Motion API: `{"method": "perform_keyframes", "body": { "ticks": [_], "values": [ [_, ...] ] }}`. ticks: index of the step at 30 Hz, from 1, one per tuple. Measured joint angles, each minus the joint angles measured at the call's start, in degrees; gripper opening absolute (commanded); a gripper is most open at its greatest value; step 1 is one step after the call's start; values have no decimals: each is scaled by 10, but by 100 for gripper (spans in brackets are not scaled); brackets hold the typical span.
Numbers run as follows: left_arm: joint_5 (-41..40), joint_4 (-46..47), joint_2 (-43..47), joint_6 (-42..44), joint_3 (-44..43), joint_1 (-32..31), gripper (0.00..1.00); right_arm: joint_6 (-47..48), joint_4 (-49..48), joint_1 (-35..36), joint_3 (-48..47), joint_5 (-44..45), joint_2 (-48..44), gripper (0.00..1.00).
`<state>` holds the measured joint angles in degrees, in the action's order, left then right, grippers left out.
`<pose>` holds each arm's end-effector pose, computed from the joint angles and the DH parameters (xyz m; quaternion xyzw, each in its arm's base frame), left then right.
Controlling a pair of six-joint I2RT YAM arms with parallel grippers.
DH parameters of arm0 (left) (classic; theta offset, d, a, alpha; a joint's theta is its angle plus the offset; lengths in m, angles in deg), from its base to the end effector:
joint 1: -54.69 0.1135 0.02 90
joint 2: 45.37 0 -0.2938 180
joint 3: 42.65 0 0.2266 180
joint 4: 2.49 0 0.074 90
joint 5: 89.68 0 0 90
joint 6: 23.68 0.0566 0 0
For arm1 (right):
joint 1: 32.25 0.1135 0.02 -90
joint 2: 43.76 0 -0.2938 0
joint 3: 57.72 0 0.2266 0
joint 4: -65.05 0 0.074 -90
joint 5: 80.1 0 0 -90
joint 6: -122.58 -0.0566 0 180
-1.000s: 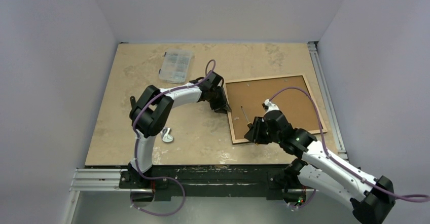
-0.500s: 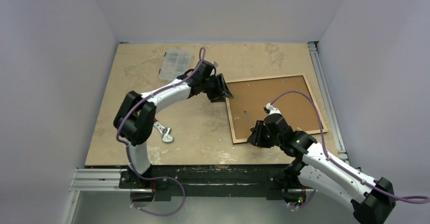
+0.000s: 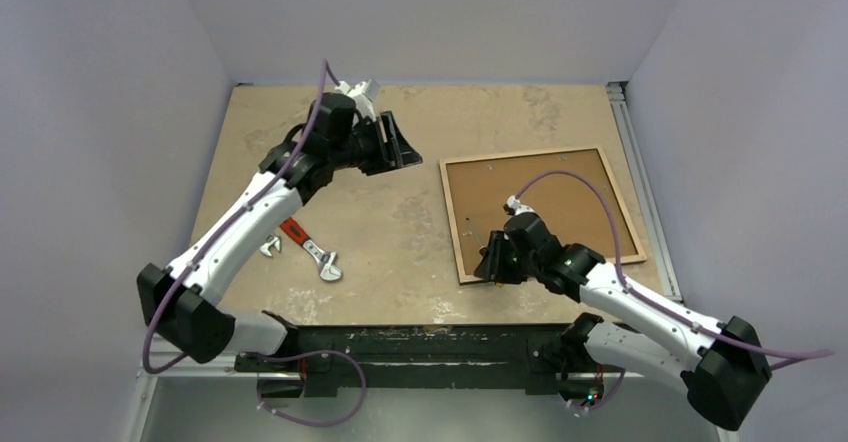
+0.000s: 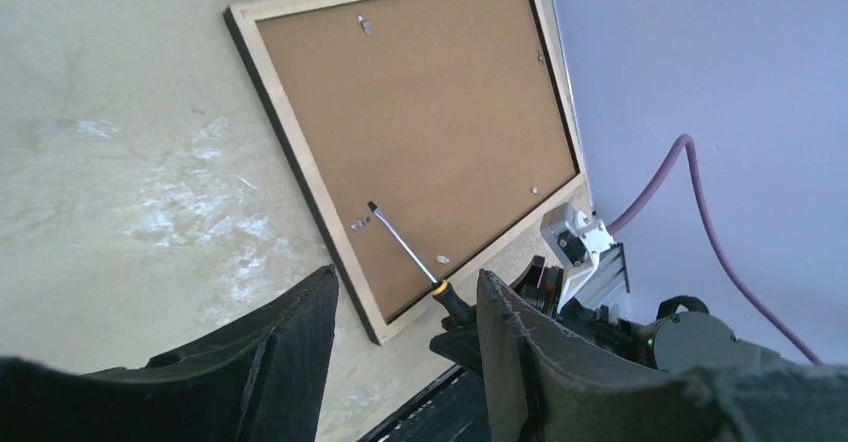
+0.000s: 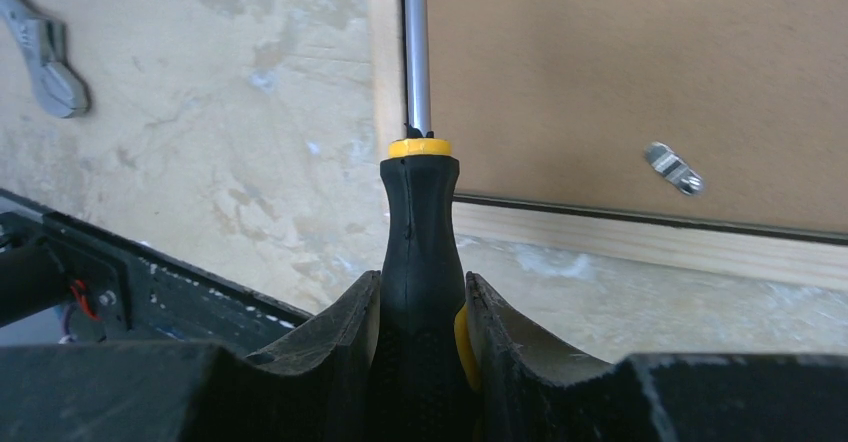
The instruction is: Take the photo out of the frame
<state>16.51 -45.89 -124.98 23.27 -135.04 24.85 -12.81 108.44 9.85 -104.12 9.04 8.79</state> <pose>0.2510 -0.1622 0.3872 -0.0296 0.8624 -0.3897 0.3218 0.1118 0.1021 0.2231 0.0243 0.9380 0.2442 0.2449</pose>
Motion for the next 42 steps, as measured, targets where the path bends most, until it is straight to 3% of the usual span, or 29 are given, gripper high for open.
{"method": "perform_keyframes", "body": {
  "ticks": [8,14,20,32,42],
  "values": [
    [-37,-90,109,99,-6,33,55,5,-78,106,-109,13,161,0],
    [-76,-131,143,160,-6,48,55,46,-149,182,-244,20,371,0],
    [-154,-174,149,187,-24,53,55,97,-193,207,-374,25,541,0],
    [-399,-211,208,196,-26,64,55,170,-241,205,-567,44,723,4],
    [-438,-226,204,186,-26,88,55,196,-229,205,-703,49,813,25]
  ]
}}
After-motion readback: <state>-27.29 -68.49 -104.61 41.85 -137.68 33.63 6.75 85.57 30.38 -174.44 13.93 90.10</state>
